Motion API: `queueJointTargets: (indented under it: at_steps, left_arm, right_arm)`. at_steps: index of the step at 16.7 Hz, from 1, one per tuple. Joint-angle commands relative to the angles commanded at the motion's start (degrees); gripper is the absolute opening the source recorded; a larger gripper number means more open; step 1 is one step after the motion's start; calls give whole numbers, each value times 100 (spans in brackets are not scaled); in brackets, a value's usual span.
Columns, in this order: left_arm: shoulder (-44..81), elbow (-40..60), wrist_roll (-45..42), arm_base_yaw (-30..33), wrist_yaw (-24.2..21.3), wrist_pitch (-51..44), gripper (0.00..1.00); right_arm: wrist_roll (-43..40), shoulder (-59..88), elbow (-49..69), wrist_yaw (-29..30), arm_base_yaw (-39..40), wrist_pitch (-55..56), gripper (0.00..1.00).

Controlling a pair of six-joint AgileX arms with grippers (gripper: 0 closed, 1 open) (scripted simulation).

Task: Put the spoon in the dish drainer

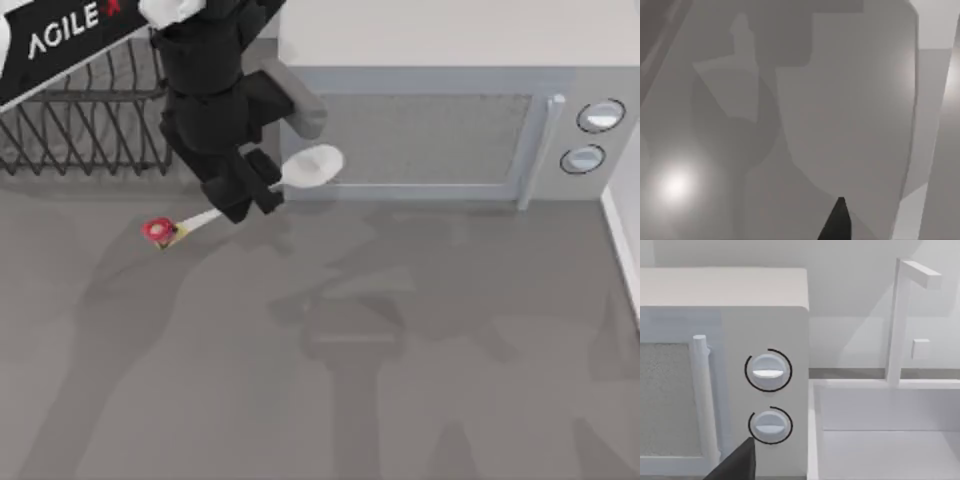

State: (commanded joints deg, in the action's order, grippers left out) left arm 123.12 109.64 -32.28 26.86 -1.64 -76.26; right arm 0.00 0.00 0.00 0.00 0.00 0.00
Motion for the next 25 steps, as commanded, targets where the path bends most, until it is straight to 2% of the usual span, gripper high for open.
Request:
queueJointTargets:
  at_steps: [3,6,14,16,19,25]
  left_arm:
    - [-81,1056,195,296,32,-1114,0]
    - [-211,1611,445,677,60,-1707,0]
    - [-412,1572,583,678,-34,-1719,0]
    - [-790,1305,812,461,-194,-1467,0]
    - [-1623,621,1356,-195,-447,-692,0]
    - [-3699,-1602,2512,-2084,-747,1907,0]
  right_arm:
    - [0,0,0,0,0,0,100]
    - [0,0,0,0,0,0,100]
    - [0,0,0,0,0,0,100]
    - [0,0,0,0,0,0,100]
    - [0,0,0,0,0,0,100]
    - [0,0,0,0,0,0,100]
